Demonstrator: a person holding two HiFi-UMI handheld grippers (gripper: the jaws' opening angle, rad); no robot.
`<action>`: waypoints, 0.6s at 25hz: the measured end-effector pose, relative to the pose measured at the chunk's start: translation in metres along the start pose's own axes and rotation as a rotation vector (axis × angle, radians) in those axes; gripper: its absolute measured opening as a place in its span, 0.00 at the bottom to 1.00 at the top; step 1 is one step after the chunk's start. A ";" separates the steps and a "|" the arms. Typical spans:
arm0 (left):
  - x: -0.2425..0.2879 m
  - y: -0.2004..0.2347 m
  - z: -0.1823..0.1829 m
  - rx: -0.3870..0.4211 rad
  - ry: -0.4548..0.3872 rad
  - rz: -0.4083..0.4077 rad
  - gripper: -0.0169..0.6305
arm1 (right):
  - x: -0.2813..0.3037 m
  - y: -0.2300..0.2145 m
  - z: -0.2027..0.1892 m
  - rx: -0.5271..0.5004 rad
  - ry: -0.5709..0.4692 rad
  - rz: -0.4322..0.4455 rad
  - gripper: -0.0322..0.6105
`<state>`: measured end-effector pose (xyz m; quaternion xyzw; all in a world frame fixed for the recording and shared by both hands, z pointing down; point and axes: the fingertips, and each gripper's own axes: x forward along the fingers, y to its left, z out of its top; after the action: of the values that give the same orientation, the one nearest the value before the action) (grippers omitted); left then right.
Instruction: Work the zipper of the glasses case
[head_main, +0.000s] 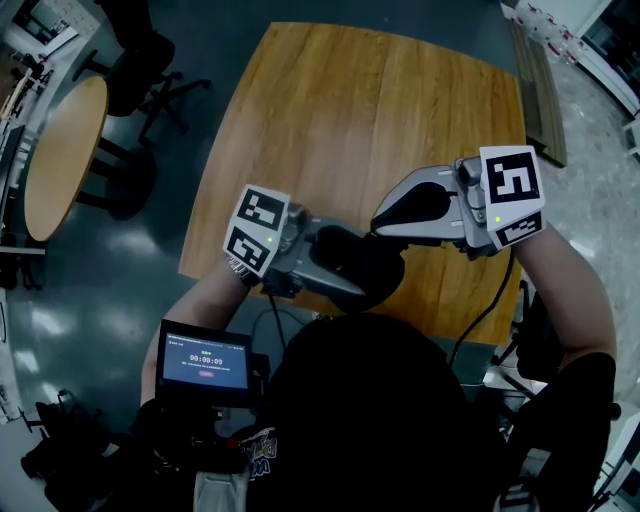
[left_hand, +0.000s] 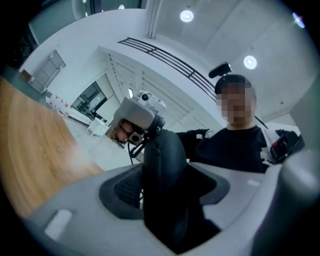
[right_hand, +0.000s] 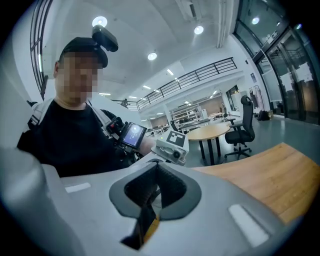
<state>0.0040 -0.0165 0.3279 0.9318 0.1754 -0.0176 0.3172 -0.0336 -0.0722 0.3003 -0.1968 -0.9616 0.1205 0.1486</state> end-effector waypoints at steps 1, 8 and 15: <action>0.001 0.001 0.001 -0.001 -0.016 -0.003 0.44 | -0.002 0.001 -0.001 -0.009 0.004 -0.004 0.06; -0.010 0.000 0.007 -0.058 -0.175 -0.058 0.42 | -0.005 0.004 -0.001 -0.133 0.073 -0.043 0.06; -0.024 0.003 0.011 -0.054 -0.280 -0.023 0.42 | -0.003 0.014 0.006 -0.291 0.163 -0.095 0.06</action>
<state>-0.0168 -0.0330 0.3245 0.9093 0.1407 -0.1463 0.3632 -0.0282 -0.0623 0.2902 -0.1796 -0.9618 -0.0434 0.2018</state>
